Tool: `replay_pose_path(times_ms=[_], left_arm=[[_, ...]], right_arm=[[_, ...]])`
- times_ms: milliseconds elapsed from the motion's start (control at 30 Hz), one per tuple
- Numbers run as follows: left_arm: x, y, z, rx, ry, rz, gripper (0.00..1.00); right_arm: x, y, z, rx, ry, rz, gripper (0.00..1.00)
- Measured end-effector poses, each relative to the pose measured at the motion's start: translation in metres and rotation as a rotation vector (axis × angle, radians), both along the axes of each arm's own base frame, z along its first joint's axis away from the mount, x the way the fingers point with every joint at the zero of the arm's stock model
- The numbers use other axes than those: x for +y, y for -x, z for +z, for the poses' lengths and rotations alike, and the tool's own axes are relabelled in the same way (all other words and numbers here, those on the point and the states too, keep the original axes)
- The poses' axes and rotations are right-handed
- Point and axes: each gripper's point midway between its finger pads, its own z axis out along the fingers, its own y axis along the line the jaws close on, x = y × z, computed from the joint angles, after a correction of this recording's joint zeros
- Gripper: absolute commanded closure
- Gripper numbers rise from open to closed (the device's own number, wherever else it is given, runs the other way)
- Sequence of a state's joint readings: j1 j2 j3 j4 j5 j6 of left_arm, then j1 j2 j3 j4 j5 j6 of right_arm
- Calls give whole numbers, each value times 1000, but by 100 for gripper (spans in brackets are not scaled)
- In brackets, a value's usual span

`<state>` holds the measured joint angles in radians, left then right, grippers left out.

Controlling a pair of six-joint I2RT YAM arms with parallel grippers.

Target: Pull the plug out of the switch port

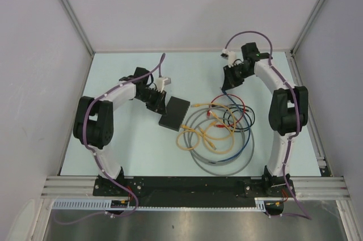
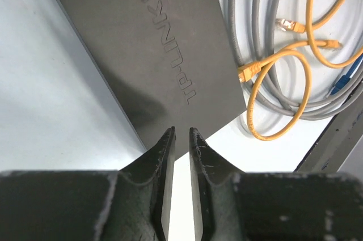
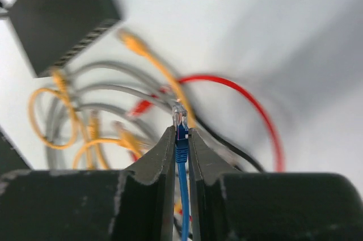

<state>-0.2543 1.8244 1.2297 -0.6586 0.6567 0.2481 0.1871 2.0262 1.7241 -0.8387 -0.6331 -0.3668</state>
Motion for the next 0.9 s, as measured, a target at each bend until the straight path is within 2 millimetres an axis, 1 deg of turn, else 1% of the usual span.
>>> replay_pose_path(times_ms=[33, 100, 133, 167, 233, 300, 367, 433, 467, 533, 600, 633, 700, 733, 767, 833, 867, 900], left_arm=[[0, -1, 3, -9, 3, 0, 78], [-1, -3, 6, -19, 5, 0, 77], [-1, -3, 6, -19, 5, 0, 76], [-1, -3, 6, -19, 4, 1, 74], [0, -3, 6, -17, 2, 1, 71], [0, -5, 9, -22, -3, 1, 67], [1, -13, 15, -48, -11, 3, 64], [2, -17, 18, -62, -14, 9, 63], [4, -20, 19, -69, -18, 16, 63], [10, -23, 18, -75, -31, 33, 62], [17, -27, 17, -74, -37, 58, 62], [21, -29, 17, -72, -39, 75, 62], [30, -30, 14, -63, -40, 106, 64], [32, -30, 13, -60, -41, 111, 66], [35, -28, 11, -54, -41, 119, 71], [38, -23, 9, -42, -37, 124, 78], [37, -19, 9, -36, -29, 120, 88], [36, -15, 9, -29, -19, 116, 93]], right_arm=[[-10, -5, -1, -9, 17, -19, 87], [-36, -15, -4, -27, 69, -70, 76], [-47, -20, -6, -33, 96, -94, 62], [-57, -26, -6, -43, 124, -118, 55], [-71, -40, -2, -70, 167, -167, 43], [-74, -52, 5, -108, 182, -198, 41], [-66, -58, 16, -148, 171, -202, 41], [-48, -55, 25, -167, 150, -173, 41], [-33, -49, 29, -169, 135, -145, 41], [4, -35, 35, -174, 103, -66, 41], [49, -10, 34, -153, 57, 36, 41], [66, 2, 31, -135, 37, 80, 41], [105, 42, 17, -56, -8, 196, 41], [112, 51, 13, -33, -16, 220, 41], [123, 64, 6, 6, -31, 256, 41], [133, 76, -7, 60, -47, 292, 41], [135, 79, -14, 85, -55, 301, 41], [136, 82, -20, 108, -60, 306, 41]])
